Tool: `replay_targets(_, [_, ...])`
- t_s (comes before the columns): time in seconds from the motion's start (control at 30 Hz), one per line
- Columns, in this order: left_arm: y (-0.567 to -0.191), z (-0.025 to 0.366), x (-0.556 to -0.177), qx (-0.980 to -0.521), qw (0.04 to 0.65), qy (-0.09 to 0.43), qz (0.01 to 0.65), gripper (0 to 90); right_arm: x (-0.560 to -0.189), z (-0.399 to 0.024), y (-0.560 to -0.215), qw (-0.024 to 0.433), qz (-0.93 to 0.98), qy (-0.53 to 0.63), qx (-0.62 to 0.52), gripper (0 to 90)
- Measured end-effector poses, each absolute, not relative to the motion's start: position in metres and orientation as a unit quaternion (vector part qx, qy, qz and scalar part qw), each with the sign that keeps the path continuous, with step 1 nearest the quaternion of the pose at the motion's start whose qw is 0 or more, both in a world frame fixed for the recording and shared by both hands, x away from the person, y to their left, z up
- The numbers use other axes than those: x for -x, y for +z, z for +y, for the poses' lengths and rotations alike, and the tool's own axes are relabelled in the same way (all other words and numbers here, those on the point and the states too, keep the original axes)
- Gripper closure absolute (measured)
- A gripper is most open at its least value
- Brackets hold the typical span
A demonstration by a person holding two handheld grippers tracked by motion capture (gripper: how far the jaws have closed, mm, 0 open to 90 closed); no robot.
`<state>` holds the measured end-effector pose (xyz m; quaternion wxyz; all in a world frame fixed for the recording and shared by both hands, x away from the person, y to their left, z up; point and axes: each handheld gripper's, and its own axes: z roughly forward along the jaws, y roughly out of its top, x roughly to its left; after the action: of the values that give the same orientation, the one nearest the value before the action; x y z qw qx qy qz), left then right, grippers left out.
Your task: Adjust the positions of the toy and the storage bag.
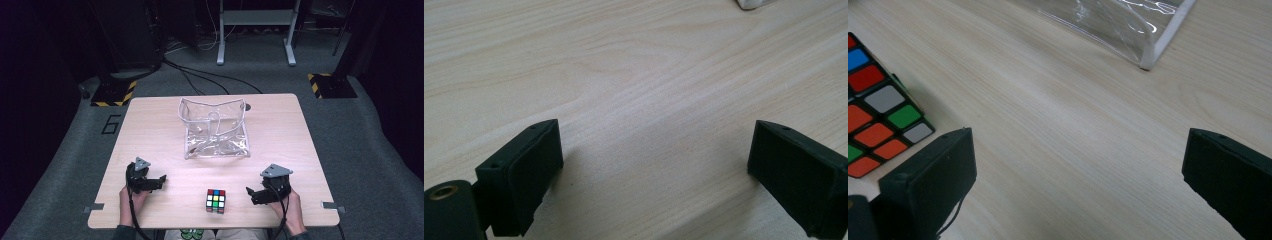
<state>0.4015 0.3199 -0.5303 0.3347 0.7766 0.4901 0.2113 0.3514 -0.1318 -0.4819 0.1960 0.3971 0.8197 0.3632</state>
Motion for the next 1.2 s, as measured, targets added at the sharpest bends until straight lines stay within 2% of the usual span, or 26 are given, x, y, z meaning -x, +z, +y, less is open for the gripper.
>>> replay_targets(1.2, [-0.530,0.320,-0.401,-0.775,0.336,0.211,0.492,7.1,-0.338,-0.068,-0.460,0.155,0.855,0.391,-0.302,0.2])
